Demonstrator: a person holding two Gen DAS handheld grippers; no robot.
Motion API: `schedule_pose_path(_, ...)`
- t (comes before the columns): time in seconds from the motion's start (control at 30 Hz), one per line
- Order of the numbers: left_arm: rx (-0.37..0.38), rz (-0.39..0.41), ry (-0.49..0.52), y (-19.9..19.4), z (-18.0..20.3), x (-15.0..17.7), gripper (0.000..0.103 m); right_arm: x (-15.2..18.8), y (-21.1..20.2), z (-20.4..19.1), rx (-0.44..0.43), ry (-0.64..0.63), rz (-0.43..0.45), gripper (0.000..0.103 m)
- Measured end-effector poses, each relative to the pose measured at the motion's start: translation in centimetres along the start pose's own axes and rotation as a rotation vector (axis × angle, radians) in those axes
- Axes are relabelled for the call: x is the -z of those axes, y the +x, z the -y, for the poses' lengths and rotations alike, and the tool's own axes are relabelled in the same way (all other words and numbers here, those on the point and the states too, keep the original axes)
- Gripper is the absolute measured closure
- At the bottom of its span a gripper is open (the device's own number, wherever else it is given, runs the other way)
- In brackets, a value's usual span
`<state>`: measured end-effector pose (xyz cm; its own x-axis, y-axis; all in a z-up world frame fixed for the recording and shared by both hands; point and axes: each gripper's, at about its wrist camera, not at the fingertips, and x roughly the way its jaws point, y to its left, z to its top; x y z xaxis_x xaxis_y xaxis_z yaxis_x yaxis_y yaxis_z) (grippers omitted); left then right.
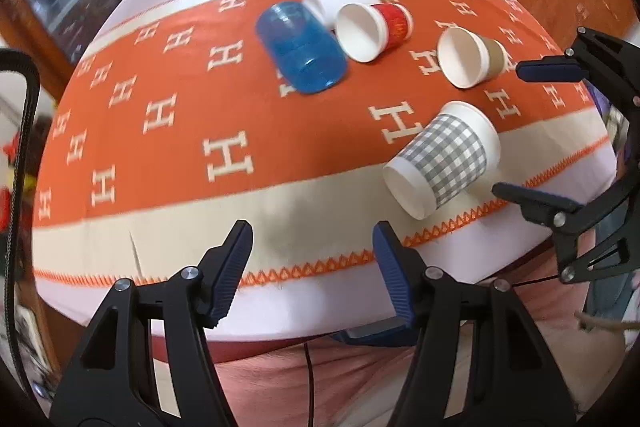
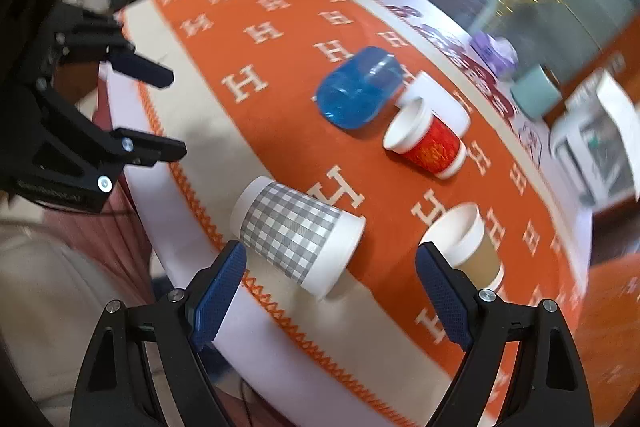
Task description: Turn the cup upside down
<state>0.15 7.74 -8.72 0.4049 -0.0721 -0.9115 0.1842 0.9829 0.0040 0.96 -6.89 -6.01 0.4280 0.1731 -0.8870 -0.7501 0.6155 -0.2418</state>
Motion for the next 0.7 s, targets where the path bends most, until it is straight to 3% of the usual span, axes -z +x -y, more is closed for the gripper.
schedule_pose_path(0.27,0.056,-0.008,-0.124,1.3,-1.8,2.0,0.043,-1.2,3.7,-3.7,0.089,-0.289,-0.133,0.015)
schedule_pose_path(0.4,0.083,-0.021,-0.191,2.3,-3.2,2.6,0.043,-1.3,4.9,-4.9,0.116,-0.38,-0.158,0.015)
schedule_pose_path(0.7,0.1,-0.025,-0.22,3.0,-4.6,3.1,0.043,-2.1,9.3,-7.1,0.192,-0.551,-0.272,0.015)
